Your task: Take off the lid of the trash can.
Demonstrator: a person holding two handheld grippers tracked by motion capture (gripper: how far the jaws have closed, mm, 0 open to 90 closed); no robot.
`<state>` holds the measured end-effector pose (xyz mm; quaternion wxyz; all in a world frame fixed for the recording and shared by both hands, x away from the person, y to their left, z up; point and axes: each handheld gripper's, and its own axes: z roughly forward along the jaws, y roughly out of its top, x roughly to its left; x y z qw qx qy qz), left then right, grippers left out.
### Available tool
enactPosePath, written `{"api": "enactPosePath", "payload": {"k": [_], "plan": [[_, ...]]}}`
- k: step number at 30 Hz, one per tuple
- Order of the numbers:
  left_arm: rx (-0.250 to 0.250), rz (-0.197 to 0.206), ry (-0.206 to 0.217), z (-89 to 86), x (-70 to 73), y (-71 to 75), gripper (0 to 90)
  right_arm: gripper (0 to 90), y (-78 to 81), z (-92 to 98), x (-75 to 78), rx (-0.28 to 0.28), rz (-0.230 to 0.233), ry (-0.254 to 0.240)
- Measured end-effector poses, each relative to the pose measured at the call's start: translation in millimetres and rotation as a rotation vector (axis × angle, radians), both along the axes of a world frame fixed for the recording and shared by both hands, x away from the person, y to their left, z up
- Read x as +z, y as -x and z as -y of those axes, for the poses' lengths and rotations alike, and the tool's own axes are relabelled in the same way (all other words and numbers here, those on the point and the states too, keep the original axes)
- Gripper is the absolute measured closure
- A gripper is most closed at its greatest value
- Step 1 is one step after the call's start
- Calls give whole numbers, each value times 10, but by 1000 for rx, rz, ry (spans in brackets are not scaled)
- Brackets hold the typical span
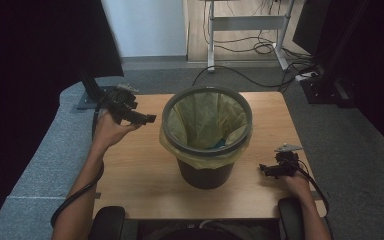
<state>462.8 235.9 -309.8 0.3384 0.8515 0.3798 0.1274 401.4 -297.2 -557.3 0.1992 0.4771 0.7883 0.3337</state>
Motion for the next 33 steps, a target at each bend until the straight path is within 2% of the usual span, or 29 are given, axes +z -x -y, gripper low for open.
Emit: {"api": "enactPosePath", "payload": {"k": [12, 16, 18, 27, 33], "plan": [[-7, 22, 24, 156, 374, -96, 22, 0, 0, -1, 0, 2, 0, -1], [-28, 24, 31, 237, 453, -130, 68, 0, 0, -2, 0, 3, -1, -1], [-36, 17, 28, 283, 481, -151, 148, 0, 0, -2, 0, 3, -1, -1], [-65, 8, 39, 515, 533, -247, 147, 0, 1, -3, 0, 7, -1, -1], [-88, 2, -2, 713, 510, -299, 186, 0, 1, -3, 0, 9, -1, -1]]}}
